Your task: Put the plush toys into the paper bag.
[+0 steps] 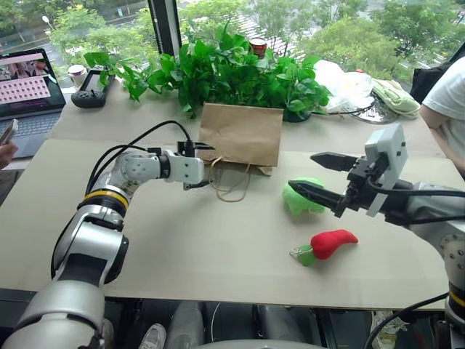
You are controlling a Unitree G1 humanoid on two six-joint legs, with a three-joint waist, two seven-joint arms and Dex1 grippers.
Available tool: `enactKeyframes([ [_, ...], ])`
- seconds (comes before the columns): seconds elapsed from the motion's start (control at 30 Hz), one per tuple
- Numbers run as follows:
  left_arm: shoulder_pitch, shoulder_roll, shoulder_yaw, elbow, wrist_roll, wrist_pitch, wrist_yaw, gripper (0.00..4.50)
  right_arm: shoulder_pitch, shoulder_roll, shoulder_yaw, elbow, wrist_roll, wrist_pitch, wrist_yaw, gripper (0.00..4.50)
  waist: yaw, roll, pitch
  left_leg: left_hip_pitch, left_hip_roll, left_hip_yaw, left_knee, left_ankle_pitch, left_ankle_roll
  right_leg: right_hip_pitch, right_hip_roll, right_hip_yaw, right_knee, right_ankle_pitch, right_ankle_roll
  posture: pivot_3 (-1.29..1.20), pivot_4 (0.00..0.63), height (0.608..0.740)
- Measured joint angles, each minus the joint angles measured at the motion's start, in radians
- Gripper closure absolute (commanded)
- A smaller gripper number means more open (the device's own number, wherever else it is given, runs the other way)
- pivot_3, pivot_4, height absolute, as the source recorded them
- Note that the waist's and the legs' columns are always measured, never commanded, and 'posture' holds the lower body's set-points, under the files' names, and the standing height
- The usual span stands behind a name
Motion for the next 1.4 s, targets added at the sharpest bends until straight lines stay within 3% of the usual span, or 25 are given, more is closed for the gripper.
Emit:
enactKeyframes([
  [0.33,-0.042,-0.064,0.000,0.086,0.022,-0.009,0.041,0.00,0.038,0.001,-0.005,-0.026,0.035,0.000,-0.071,0.03,-0.003,0.000,0.000,0.000,0.000,-0.001,0.000,0.000,0.000,0.000,0.000,0.000,0.001,0.000,0.000,0.00,0.150,0.740],
  [0.43,-0.042,-0.067,0.000,0.091,0.021,-0.005,0.033,0.69,0.042,0.001,-0.005,-0.027,0.035,0.000,-0.080,0.00,-0.002,0.000,0.000,0.000,0.000,-0.001,0.000,0.000,0.000,0.000,0.000,0.000,0.001,0.000,0.000,0.00,0.150,0.740],
  [0.77,-0.042,-0.069,0.001,0.094,0.021,-0.003,0.001,4.44,0.044,0.003,-0.004,-0.027,0.035,-0.002,-0.091,0.00,-0.002,0.000,0.000,0.000,0.000,-0.001,0.000,0.000,0.000,0.000,0.000,0.000,0.002,0.000,0.000,0.00,0.150,0.740],
  [1.13,-0.042,-0.070,0.010,0.094,0.012,0.002,-0.022,4.48,0.043,0.010,0.007,-0.026,0.029,-0.002,-0.099,0.00,-0.002,0.000,0.000,0.000,0.000,-0.001,0.000,0.000,0.000,0.000,0.000,0.000,0.002,0.000,0.000,0.00,0.150,0.740],
  [1.4,-0.038,-0.087,0.134,0.049,-0.186,0.029,-0.267,4.48,0.054,0.032,0.087,-0.024,-0.044,-0.009,-0.113,0.00,-0.004,0.000,0.000,0.001,0.000,-0.001,0.001,0.001,0.000,0.000,0.000,0.000,0.003,0.000,0.000,0.00,0.150,0.740],
])
